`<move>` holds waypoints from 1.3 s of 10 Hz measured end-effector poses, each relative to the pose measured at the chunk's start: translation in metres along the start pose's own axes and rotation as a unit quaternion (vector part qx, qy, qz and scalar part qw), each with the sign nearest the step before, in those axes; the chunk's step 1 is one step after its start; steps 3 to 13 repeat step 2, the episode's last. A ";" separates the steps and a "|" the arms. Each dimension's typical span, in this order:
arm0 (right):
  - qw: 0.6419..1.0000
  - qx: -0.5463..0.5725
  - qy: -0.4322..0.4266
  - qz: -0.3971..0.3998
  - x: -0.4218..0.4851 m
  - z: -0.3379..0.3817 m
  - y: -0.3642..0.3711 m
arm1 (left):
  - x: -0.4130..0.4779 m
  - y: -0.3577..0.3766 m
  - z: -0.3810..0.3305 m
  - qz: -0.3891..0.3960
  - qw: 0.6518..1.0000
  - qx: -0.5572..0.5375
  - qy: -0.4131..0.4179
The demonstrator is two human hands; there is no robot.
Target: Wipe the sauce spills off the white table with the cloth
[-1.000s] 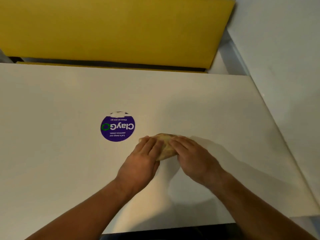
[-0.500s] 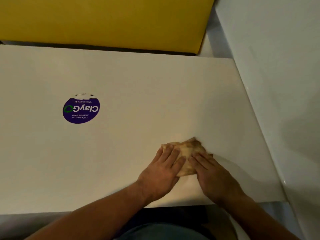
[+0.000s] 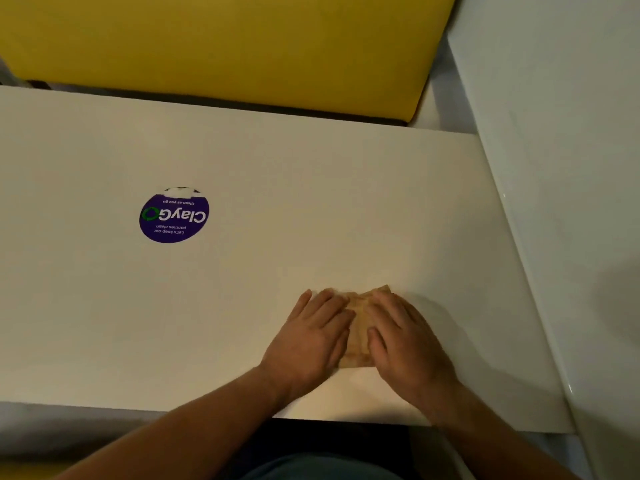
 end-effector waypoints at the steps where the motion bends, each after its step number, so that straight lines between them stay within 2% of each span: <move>1: 0.999 0.002 -0.003 0.050 0.013 -0.001 0.006 | 0.008 -0.004 0.001 -0.023 1.000 -0.014 0.000; 2: 1.000 -0.004 -0.021 -0.016 0.030 0.005 -0.014 | 0.018 -0.024 0.016 -0.047 0.998 -0.037 -0.018; 13: 1.000 -0.004 -0.021 -0.016 0.030 0.005 -0.014 | 0.018 -0.024 0.016 -0.047 0.998 -0.037 -0.018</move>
Point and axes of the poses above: each hand's wrist, its own x-axis towards the middle knuckle, its own y-axis out of the palm, z = x × y, the point moved 7 cm from there along x, towards the middle knuckle, and after that the axes turned 4 degrees about y, right-handed, at the moved point
